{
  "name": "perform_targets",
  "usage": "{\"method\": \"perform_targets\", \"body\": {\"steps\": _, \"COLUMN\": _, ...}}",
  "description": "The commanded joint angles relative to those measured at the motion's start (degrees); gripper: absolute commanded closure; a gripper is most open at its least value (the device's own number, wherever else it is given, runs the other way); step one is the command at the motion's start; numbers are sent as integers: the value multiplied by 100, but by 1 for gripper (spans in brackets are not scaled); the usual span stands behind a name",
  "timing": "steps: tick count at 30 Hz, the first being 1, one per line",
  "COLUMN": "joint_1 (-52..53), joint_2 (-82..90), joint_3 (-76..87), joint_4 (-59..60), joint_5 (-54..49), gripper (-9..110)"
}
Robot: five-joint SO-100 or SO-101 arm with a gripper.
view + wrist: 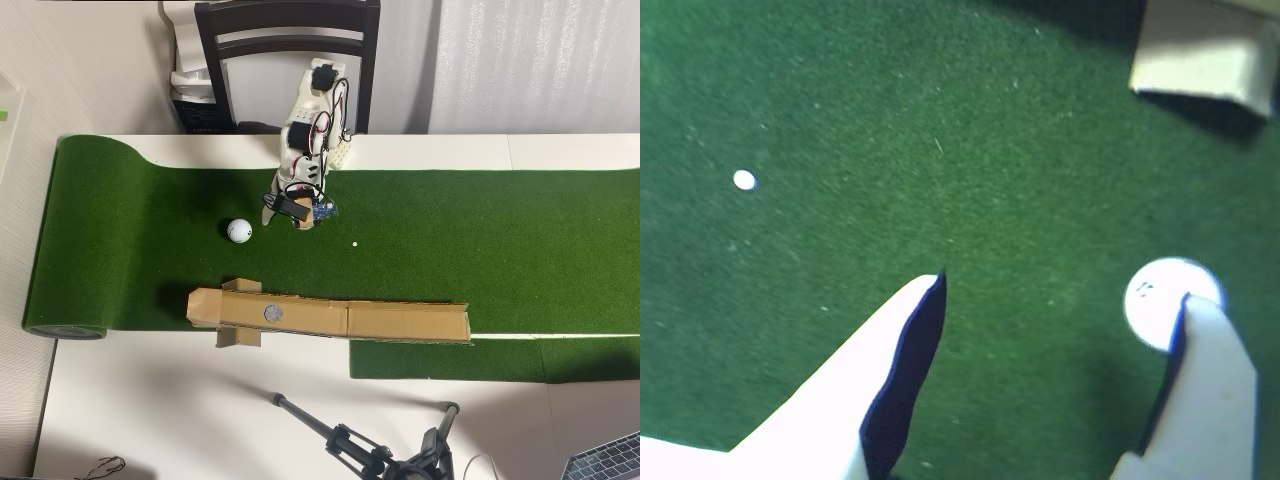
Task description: Pick up the golf ball and place it on the gray mark at the back.
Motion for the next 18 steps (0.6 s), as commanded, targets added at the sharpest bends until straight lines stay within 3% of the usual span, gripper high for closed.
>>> {"method": "perform_targets", "body": {"steps": 1, "joint_1": 817, "joint_2": 53, "joint_3": -545, "joint_4": 352, "joint_5": -132, "gripper": 64}}
{"method": "perform_targets", "body": {"steps": 13, "joint_1": 2294, "joint_2": 44, "joint_3": -545, "joint_4": 123, "joint_5": -413, "gripper": 61}}
{"method": "perform_targets", "body": {"steps": 18, "joint_1": 2399, "joint_2": 44, "joint_3": -554, "joint_4": -360, "joint_5": -387, "gripper": 57}}
